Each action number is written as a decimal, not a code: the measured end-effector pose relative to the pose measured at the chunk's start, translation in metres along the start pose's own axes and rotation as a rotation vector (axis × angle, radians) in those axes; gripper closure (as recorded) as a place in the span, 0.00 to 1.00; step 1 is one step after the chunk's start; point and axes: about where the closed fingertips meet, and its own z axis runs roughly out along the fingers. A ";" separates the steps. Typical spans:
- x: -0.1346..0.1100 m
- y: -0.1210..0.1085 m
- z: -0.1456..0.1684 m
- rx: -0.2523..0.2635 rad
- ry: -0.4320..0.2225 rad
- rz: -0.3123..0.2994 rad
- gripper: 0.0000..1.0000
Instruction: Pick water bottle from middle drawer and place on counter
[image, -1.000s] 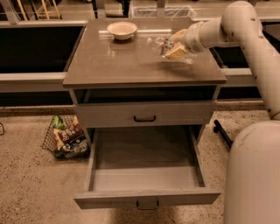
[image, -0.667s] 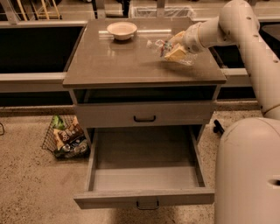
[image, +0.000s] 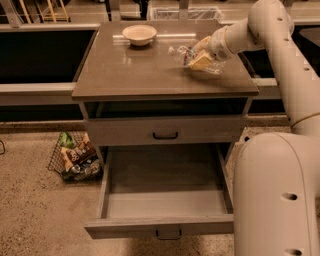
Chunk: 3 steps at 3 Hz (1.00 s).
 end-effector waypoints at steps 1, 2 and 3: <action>0.001 -0.001 0.002 -0.012 0.005 0.007 0.12; 0.002 -0.002 0.003 -0.016 0.004 0.012 0.00; -0.001 -0.010 -0.009 0.015 -0.014 0.014 0.00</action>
Offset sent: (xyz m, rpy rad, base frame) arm 0.0117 -0.0126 0.0088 0.0059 0.0175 -0.0065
